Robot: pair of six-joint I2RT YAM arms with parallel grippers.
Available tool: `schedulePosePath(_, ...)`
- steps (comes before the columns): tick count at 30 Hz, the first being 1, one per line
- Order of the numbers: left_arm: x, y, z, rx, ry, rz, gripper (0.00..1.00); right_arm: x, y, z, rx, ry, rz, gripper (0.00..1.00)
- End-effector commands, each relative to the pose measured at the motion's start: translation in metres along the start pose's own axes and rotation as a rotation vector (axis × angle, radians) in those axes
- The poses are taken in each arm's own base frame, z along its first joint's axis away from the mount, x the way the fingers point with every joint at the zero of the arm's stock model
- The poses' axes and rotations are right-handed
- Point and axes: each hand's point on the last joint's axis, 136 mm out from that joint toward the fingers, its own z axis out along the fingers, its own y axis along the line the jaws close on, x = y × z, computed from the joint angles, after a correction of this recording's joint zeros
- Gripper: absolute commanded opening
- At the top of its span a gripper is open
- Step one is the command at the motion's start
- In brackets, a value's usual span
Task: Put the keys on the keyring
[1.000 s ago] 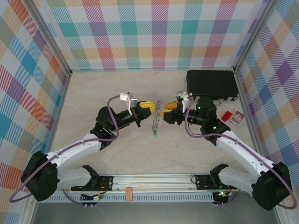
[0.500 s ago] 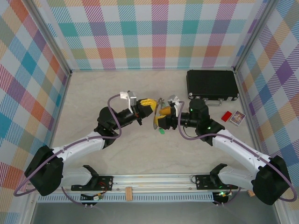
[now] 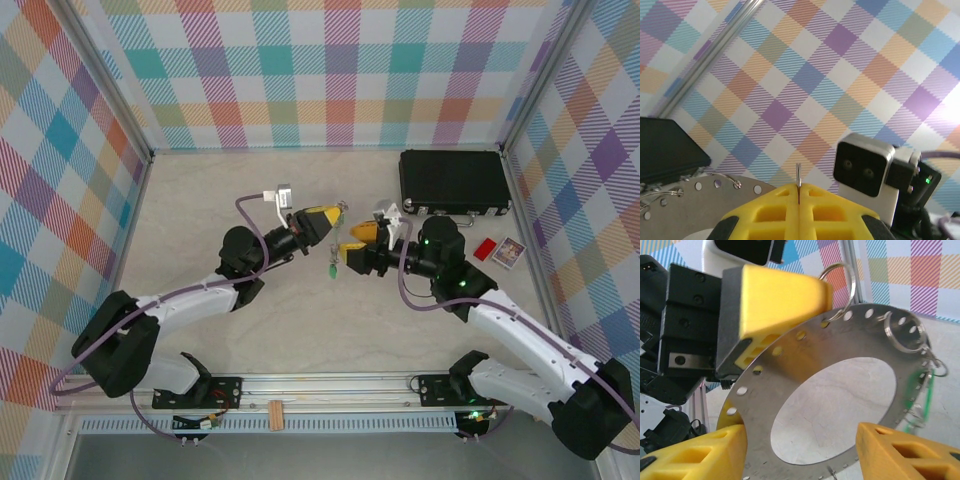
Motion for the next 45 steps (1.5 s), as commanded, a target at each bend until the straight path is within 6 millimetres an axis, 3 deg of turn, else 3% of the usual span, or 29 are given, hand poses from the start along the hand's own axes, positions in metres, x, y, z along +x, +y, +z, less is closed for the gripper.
schedulePosePath(1, -0.024, -0.031, 0.011, 0.133, -0.044, -0.092, 0.00, 0.007, -0.004, -0.004, 0.035, 0.001, -0.028, 0.59)
schedulePosePath(7, -0.022, -0.020, 0.013, 0.075, -0.033, -0.081, 0.00, 0.008, -0.005, -0.006, 0.048, -0.005, -0.033, 0.60)
schedulePosePath(19, -0.020, -0.025, 0.002, 0.048, -0.022, 0.029, 0.00, 0.008, -0.006, -0.005, 0.053, -0.008, -0.031, 0.60)
schedulePosePath(30, -0.004, -0.009, -0.015, -0.152, 0.122, 0.600, 0.00, 0.008, -0.011, -0.004, 0.074, -0.004, -0.027, 0.60)
schedulePosePath(37, -0.014, 0.001, -0.025, -0.249, 0.091, 0.885, 0.00, 0.011, -0.012, -0.001, 0.073, 0.020, -0.016, 0.60)
schedulePosePath(45, -0.024, -0.004, -0.033, -0.302, 0.020, 1.130, 0.00, 0.018, -0.017, 0.004, 0.082, 0.048, 0.001, 0.60)
